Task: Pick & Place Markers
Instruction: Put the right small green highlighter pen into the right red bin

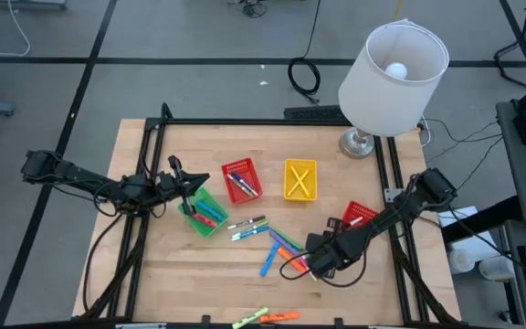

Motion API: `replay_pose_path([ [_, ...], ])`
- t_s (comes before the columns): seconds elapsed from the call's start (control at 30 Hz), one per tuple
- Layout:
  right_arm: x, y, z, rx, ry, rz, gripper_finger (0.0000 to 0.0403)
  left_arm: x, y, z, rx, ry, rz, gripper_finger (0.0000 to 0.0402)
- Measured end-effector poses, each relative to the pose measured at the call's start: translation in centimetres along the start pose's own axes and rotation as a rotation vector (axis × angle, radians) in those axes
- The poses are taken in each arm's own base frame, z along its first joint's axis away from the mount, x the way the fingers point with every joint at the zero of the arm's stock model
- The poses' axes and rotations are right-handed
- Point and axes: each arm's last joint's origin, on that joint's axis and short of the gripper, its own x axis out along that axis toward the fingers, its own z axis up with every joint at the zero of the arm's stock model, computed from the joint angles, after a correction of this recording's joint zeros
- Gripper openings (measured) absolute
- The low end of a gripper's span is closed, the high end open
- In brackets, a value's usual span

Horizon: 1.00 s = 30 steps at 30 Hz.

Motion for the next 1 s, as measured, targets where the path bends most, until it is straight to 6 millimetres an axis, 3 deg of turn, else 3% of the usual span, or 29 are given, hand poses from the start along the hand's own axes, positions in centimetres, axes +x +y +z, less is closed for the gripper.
replay_pose_path([
  [0.43,2.2,-0.8,-0.3,0.002,0.021,0.088,0.0081,0.0,0.0,0.0,0.001,0.001,0.000,0.0026],
  [0.67,2.3,-0.8,-0.4,-0.069,0.034,0.104,0.0022,0.0,0.0,0.0,0.001,0.001,0.000,0.0026],
  [1.0,1.7,-0.6,0.1,-0.136,0.018,0.098,0.0021,0.0,0.0,0.0,0.001,0.001,0.000,0.0026],
])
